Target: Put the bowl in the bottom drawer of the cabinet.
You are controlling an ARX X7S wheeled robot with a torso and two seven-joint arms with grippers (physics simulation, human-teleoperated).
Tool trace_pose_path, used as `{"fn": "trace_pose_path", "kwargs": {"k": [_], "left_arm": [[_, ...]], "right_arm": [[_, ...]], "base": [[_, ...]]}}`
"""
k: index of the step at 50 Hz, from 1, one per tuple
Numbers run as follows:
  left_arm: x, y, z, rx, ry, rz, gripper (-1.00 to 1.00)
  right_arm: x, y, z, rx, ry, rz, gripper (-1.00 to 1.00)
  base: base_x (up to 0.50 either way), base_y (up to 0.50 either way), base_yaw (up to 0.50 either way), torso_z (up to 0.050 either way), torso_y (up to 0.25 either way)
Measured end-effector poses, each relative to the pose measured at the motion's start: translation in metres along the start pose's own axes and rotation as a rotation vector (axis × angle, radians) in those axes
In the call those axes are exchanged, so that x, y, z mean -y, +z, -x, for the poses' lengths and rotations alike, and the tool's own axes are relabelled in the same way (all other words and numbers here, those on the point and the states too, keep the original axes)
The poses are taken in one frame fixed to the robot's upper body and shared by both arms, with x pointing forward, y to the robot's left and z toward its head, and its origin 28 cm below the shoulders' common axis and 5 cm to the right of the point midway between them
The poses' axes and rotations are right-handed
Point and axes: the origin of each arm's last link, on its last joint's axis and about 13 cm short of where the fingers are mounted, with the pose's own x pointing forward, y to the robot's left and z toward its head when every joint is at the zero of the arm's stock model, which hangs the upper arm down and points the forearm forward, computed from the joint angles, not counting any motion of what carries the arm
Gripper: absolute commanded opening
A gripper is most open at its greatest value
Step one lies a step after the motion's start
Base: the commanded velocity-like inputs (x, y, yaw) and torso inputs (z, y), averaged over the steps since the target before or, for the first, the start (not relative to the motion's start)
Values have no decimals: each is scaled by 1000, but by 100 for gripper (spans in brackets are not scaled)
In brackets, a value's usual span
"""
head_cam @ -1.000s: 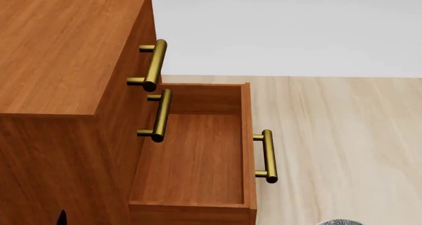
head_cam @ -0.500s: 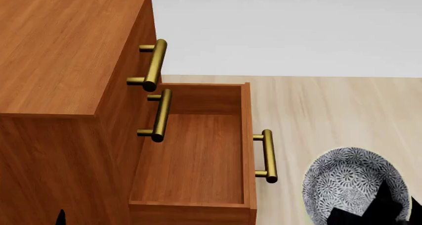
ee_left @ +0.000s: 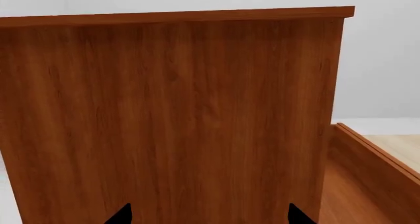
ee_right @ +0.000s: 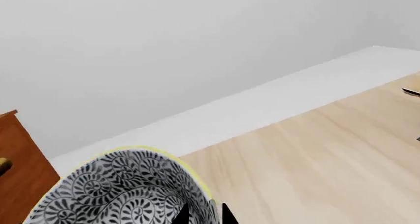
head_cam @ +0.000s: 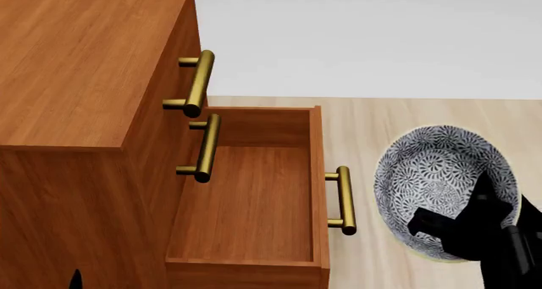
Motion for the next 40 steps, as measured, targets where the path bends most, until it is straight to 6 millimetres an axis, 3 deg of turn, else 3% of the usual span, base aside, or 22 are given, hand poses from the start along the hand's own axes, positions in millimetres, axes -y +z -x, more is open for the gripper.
{"fn": "trace_pose_path", "kwargs": {"k": [19,40], "left_arm": [[-2,1,1,4,10,1,100],[-4,4,0,10,26,6,100]], "right_arm": [[-36,19,-17,-67,54,40,-100],[-76,27,-38,-195,82,162,-100]], "base": [[0,0,0,0,0],[0,0,0,0,0]]}}
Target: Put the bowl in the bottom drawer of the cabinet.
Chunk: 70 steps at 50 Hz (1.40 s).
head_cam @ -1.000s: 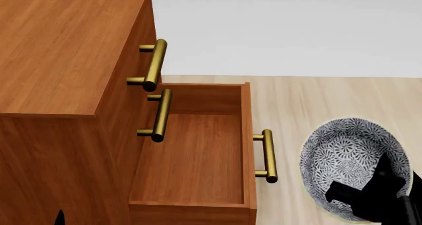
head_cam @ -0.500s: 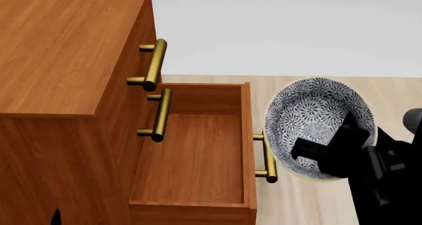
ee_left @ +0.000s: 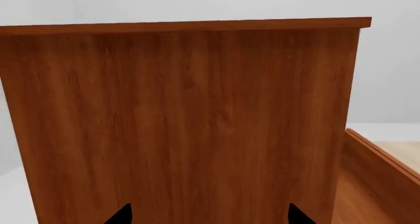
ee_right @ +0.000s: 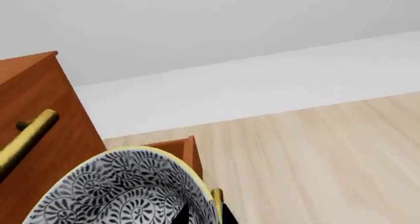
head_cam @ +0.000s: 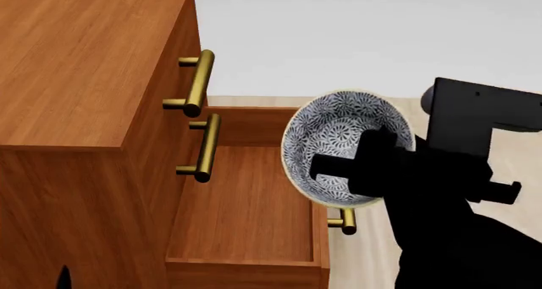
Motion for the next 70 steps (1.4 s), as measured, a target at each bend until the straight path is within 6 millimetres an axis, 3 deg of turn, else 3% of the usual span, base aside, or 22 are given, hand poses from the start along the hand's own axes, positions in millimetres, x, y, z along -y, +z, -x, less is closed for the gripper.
{"fn": "trace_pose_path", "kwargs": {"k": [29,70], "left_arm": [[-4,1,3,8,22,1,100],[-6,0,4,12,33,8,100]], "right_arm": [[-29,-1,-36,-115,47,138,-100],[-44,-16,-86,-223,82,194,-100]], "base": [[0,0,0,0,0],[0,0,0,0,0]]}}
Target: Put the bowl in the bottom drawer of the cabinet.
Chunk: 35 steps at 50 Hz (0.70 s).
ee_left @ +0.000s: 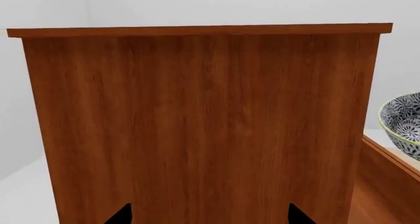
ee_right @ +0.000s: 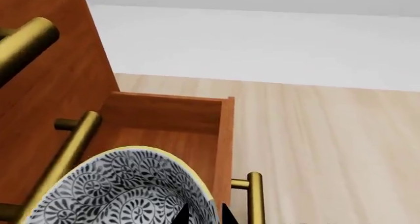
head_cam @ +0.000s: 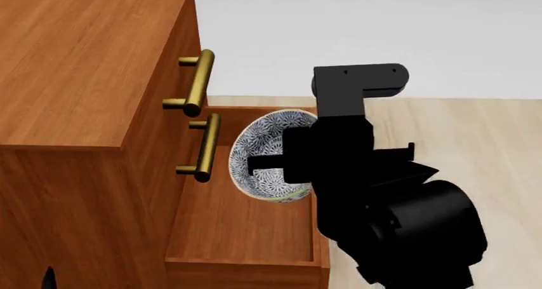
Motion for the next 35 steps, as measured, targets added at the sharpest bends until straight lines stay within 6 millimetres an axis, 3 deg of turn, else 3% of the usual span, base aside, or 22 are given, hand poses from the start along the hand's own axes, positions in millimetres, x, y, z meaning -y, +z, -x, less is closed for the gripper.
{"fn": "trace_pose_path", "kwargs": {"k": [35], "left_arm": [[-1,-2,0,-5,7,2,100]], "right_arm": [[-6,-15,-35,-74,2,13,-100]], "base": [[0,0,0,0,0]]}}
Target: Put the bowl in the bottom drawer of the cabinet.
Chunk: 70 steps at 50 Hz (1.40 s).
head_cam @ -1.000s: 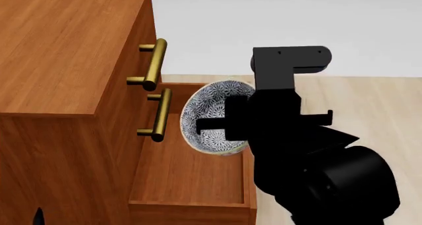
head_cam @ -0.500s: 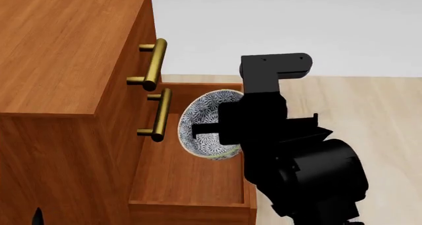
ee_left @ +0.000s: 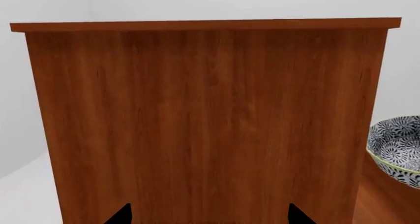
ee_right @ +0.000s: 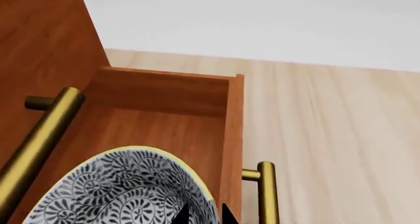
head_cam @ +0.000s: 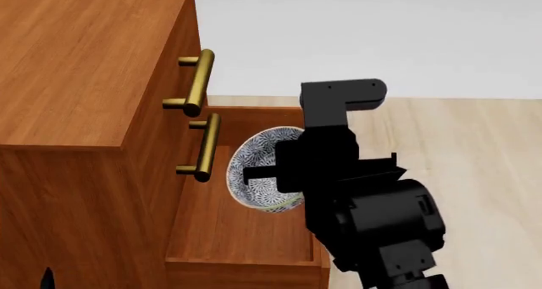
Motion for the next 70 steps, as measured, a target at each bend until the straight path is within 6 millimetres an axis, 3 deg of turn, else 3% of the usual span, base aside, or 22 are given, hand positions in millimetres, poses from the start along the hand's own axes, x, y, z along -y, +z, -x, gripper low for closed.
{"fn": "trace_pose_path", "kwargs": {"k": [36,70], "left_arm": [[-1,-1,-3,-2,4,4,100],[-2,-3,-3,-8,8,8,100]], "right_arm": [[-6,-14,-25,-59,8,21,-100],[-22,-27,-35,-98,61,46,-100]], "base": [[0,0,0,0,1],[0,0,0,0,0]]}}
